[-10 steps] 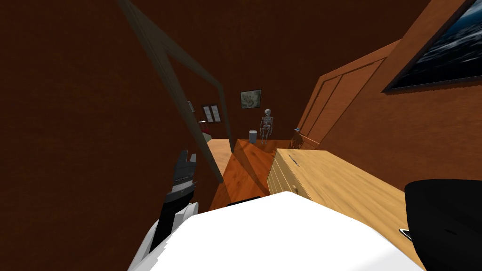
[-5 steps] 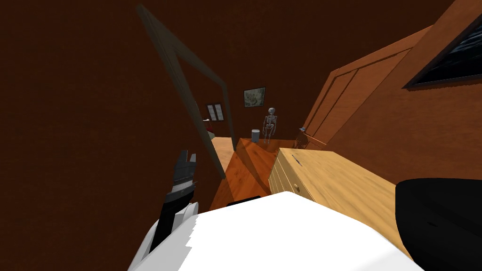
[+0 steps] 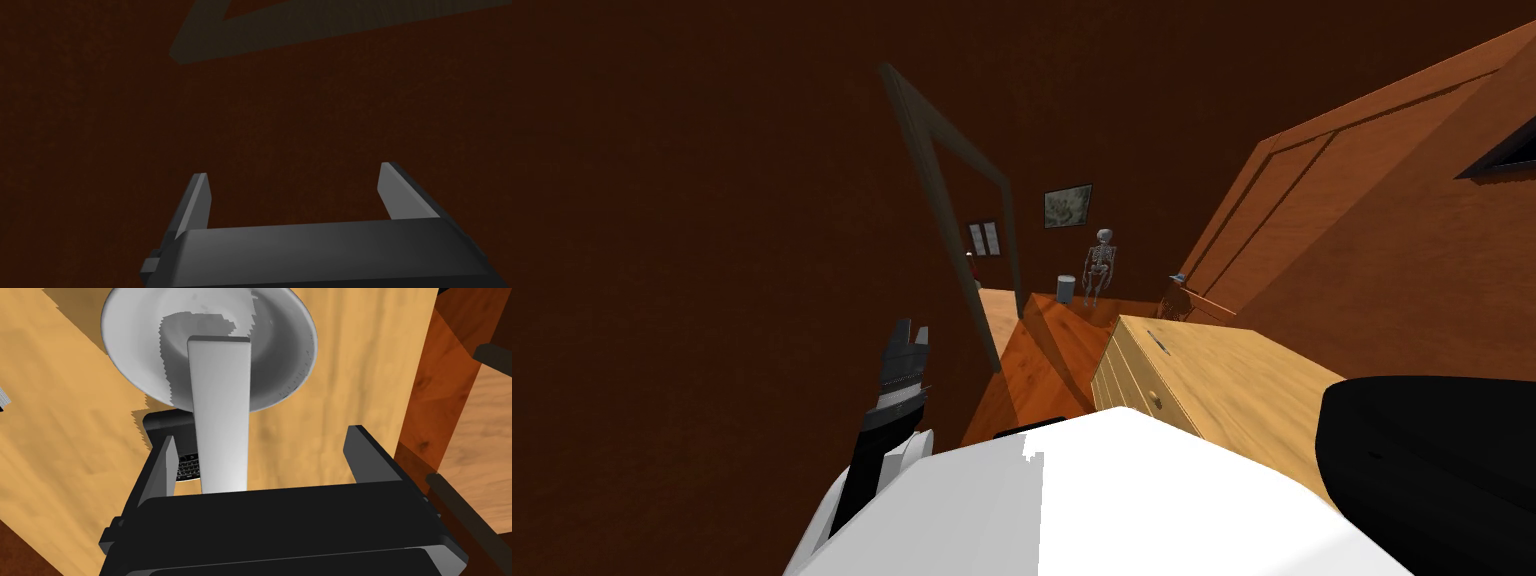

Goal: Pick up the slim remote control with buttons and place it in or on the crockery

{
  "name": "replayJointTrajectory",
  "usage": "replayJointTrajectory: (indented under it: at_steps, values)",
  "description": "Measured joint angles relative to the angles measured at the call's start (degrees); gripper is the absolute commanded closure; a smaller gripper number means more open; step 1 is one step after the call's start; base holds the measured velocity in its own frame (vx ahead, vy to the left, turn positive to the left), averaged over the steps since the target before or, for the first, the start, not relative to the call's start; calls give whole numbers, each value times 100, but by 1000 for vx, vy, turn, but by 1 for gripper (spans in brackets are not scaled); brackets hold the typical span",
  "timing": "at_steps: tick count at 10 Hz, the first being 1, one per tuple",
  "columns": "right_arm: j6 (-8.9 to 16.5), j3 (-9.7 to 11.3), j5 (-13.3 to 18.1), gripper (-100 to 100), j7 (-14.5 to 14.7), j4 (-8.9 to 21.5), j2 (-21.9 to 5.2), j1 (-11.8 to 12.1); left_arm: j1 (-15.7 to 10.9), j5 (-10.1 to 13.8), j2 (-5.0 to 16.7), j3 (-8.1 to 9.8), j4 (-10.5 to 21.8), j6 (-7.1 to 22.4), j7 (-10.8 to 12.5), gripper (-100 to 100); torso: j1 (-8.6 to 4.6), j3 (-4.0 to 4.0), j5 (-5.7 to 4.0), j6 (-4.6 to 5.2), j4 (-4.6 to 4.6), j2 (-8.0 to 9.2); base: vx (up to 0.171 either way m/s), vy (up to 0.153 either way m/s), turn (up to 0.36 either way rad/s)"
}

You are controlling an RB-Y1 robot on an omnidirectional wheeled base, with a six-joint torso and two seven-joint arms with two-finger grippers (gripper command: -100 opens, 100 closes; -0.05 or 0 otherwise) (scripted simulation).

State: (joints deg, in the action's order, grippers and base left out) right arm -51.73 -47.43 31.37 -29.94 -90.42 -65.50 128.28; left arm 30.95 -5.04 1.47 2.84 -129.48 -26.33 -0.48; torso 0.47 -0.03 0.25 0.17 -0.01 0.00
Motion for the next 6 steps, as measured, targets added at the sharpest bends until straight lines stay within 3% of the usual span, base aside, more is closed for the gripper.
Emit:
replayJointTrajectory:
  at_steps: [1, 6]
  values:
    - [-12, -11, -6, 0, -16, 1, -1, 7, 1, 0, 0, 1, 0, 0, 0, 0, -10, -2, -3, 4, 0, -5, 0, 0, 0]
    - [-11, -9, -5, 0, -14, 1, 0, 7, 1, 0, 1, 1, 0, 0, 0, 0, -22, -10, -6, 2, -4, -19, 0, 0, 0]
